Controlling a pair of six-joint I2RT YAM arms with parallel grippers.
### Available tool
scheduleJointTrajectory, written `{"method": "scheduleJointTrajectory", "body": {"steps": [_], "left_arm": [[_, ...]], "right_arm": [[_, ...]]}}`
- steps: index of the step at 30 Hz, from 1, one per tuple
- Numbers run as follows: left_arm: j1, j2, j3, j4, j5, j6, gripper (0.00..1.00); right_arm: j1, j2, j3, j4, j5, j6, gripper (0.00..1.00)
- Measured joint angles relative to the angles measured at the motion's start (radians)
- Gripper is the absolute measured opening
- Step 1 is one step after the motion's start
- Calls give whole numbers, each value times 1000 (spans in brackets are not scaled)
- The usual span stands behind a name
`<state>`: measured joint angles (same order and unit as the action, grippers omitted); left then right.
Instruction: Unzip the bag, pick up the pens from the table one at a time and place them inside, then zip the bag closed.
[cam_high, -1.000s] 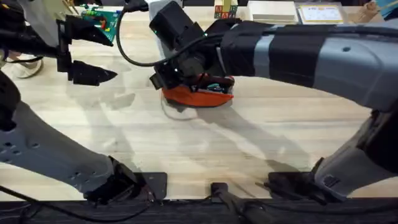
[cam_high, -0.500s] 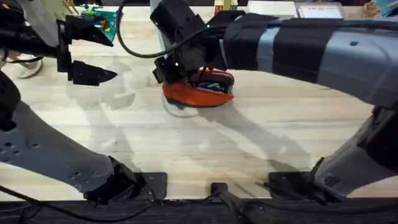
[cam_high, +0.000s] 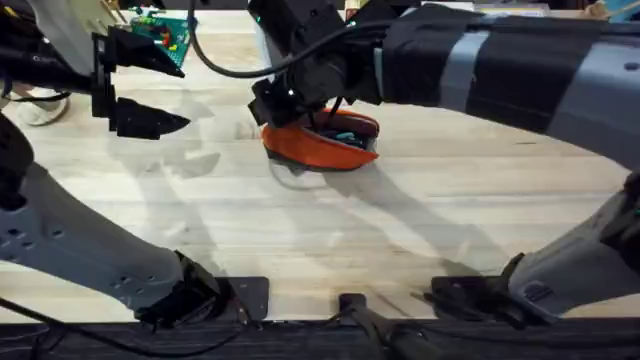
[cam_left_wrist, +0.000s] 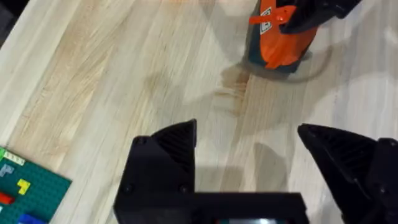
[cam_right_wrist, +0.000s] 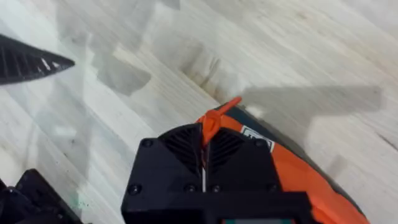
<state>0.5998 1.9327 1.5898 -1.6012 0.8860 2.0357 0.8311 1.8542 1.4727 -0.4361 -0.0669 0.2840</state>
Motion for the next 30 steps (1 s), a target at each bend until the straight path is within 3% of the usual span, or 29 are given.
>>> {"method": "scheduleJointTrajectory", "body": {"steps": [6,11,13,22,30], "left_arm": [[-50,0,0,0,0,0,993],[-122,0,0,2,0,-9,993],[-171,33,2,-1,2,-26,992],[-217,221,2,-62,68,-46,993],[-291,235,2,-67,97,-46,993]], "right_arm": [[-15,0,0,19,0,0,28],[-17,0,0,24,1,0,28],[-17,0,0,24,4,0,28],[-17,0,0,24,4,0,28],[-17,0,0,25,18,1,28]]}}
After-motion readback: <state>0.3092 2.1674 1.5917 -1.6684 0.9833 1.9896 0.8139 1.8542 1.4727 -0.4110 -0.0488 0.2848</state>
